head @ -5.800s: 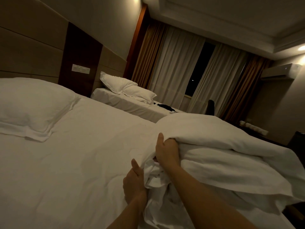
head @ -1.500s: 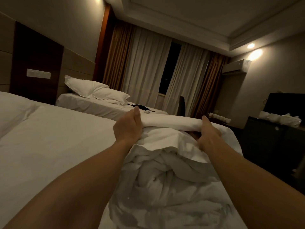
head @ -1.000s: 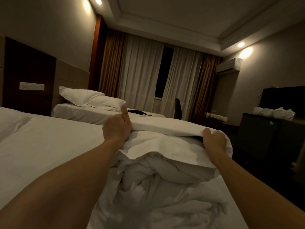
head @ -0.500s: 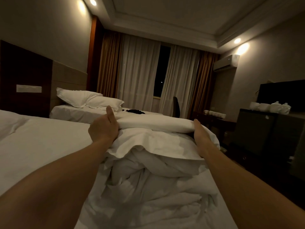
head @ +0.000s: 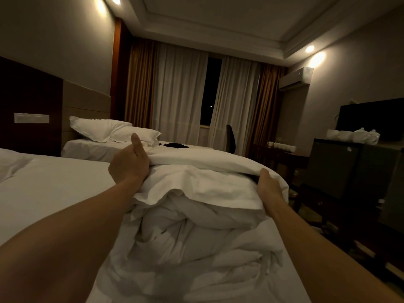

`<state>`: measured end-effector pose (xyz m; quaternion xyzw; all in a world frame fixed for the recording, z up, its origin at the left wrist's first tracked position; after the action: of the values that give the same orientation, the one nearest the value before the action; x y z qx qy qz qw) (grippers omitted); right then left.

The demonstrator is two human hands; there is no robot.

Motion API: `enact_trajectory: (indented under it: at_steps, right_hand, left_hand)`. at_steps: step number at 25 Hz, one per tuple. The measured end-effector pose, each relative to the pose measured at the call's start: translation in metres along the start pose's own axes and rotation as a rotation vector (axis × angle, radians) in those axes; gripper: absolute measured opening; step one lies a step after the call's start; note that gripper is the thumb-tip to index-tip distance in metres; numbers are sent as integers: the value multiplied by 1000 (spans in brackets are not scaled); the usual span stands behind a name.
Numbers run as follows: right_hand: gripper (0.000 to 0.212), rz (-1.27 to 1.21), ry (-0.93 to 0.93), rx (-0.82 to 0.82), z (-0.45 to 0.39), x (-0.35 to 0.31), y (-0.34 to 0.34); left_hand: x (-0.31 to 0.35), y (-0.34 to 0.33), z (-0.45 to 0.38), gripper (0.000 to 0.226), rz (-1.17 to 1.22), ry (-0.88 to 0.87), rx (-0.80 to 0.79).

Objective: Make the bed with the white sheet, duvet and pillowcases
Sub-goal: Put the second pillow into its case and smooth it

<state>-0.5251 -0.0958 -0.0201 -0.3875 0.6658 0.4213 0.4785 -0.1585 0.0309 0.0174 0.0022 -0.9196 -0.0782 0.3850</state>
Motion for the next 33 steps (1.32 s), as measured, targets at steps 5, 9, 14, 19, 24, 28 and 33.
enact_trajectory:
  at_steps: [5, 9, 14, 19, 24, 28, 33]
  right_hand:
    - [66, -339, -264, -298, 23, 12, -31]
    - [64, -514, -299, -335, 28, 7, -23]
    - [56, -426, -238, -89, 14, 2, -8]
    - [42, -146, 43, 118, -6, -22, 10]
    - [49, -81, 126, 79, 4, -8, 10]
    - [64, -36, 34, -43, 3, -7, -4]
    - [75, -190, -202, -350, 15, -8, -26]
  left_hand:
    - [-6, 1, 10, 65, 37, -52, 3]
    - [-6, 4, 6, 66, 28, -36, 25]
    - [2, 3, 4, 72, -17, 12, -38]
    - [-13, 4, -9, 86, 62, 236, 32]
    - [-13, 7, -3, 76, 60, 192, 52]
    - [-18, 6, 3, 73, 60, 180, 33]
    - [-10, 8, 5, 69, 8, 5, -18]
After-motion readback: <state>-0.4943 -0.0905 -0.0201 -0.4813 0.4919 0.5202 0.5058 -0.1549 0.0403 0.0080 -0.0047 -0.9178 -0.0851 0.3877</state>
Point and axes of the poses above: each hand's wrist, its own z-axis away from the middle knuckle, its own y-axis out of the back of the hand, x = y × z, the point moved 7 cm from there along -z, towards the middle knuckle, and after that the axes turned 7 degrees about x, right-handed, at the moved point
